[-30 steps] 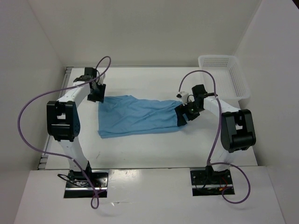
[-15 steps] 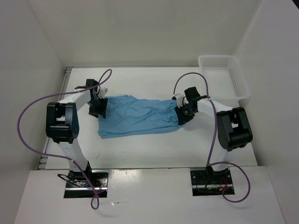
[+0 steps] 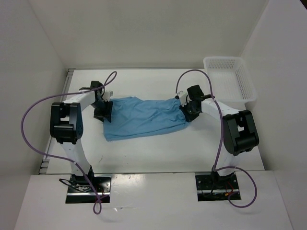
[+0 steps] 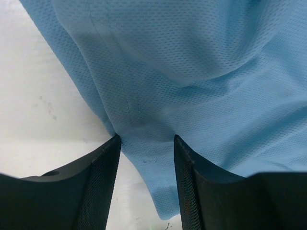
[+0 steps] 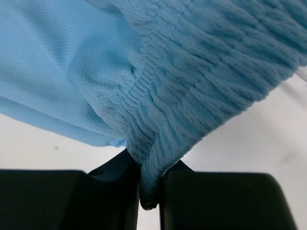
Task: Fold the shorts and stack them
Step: Fold the shorts
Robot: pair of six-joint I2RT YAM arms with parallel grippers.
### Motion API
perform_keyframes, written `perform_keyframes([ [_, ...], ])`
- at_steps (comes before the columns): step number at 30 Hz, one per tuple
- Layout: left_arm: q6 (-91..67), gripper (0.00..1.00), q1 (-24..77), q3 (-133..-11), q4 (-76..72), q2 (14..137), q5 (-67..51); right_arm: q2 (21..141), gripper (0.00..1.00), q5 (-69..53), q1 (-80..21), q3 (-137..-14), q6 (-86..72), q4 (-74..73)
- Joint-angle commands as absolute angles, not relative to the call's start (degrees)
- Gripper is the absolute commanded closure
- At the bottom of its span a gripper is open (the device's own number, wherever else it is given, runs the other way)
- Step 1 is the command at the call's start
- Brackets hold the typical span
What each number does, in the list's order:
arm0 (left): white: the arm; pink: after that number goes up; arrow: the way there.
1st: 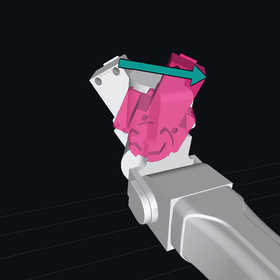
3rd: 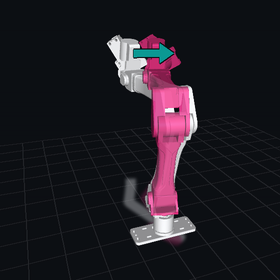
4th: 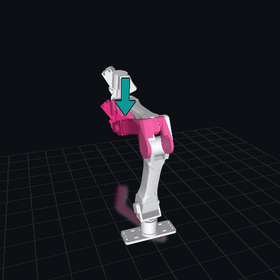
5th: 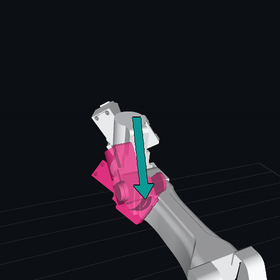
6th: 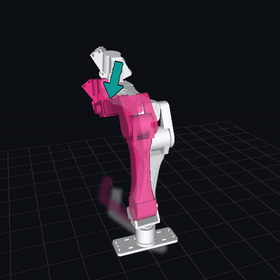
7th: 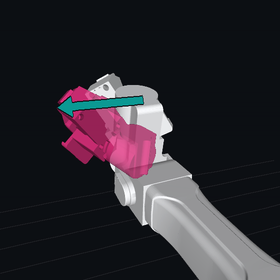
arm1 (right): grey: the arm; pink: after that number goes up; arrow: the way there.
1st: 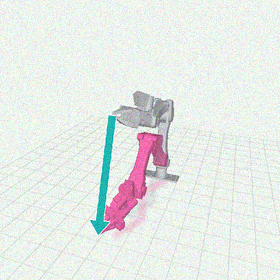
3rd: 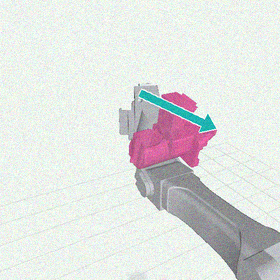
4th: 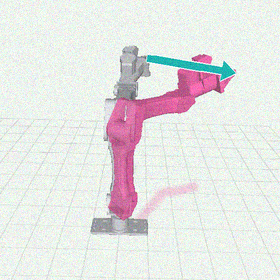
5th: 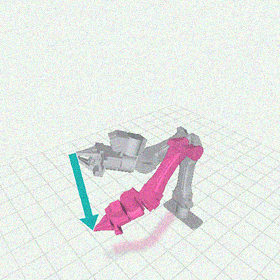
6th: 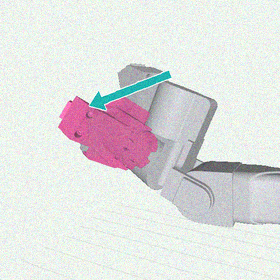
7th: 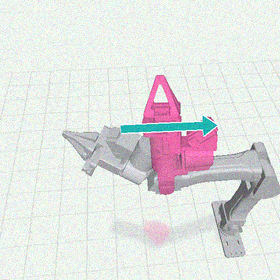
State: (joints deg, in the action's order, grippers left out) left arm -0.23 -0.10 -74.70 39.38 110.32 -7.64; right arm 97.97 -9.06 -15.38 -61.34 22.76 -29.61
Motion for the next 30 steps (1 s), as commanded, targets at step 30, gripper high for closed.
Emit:
perform_keyframes([
  [30, 0.0, 0.67, 18.02, -104.33, 34.28, 134.92, -15.46, 108.18, 1.0, 19.95, -36.38, -93.86, 36.3, -36.74],
])
